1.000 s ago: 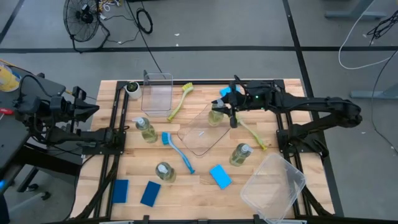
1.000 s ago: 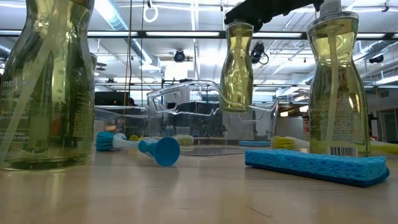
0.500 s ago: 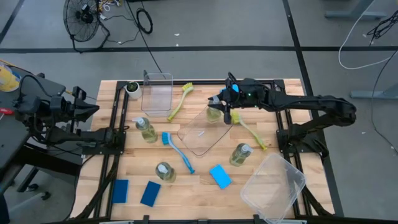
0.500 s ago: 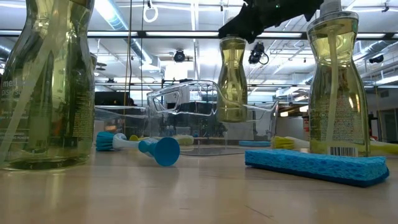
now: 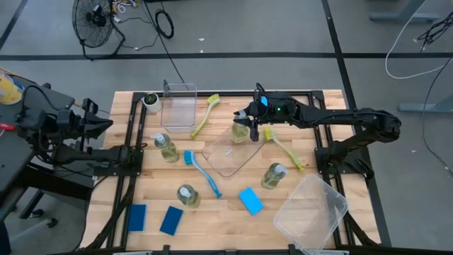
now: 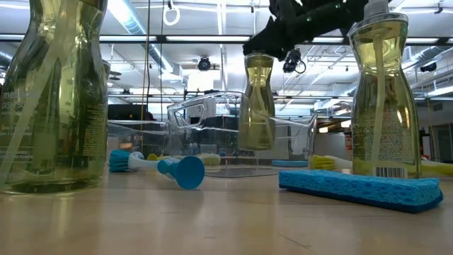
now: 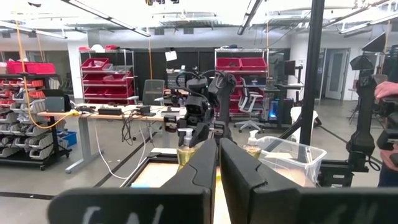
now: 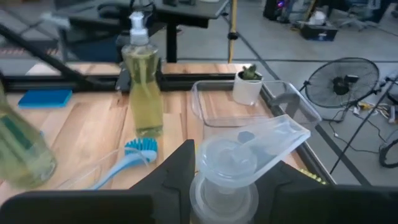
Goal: Pick & Place Kitchen Sink Supplies
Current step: Put the dishwashing liquid bottle into the bottom transparent bin
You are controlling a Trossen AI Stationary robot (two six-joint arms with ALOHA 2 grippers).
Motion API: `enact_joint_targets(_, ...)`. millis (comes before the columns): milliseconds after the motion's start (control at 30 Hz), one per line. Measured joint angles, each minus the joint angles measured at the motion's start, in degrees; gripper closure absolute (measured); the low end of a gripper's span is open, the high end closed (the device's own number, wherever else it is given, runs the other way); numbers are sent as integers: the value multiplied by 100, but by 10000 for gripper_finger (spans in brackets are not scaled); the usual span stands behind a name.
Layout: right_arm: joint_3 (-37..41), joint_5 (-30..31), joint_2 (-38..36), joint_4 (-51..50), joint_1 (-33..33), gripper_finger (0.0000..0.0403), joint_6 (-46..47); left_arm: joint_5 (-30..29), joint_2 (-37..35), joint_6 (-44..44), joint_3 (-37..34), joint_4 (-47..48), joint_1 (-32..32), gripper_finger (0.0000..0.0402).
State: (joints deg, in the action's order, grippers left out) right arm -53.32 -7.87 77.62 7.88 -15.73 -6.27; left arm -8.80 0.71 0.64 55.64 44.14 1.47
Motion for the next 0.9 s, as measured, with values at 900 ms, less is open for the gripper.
enact_joint_targets(900, 953, 298, -37, 1037, 0, 222, -82, 0, 0, 0, -1, 0, -1, 376)
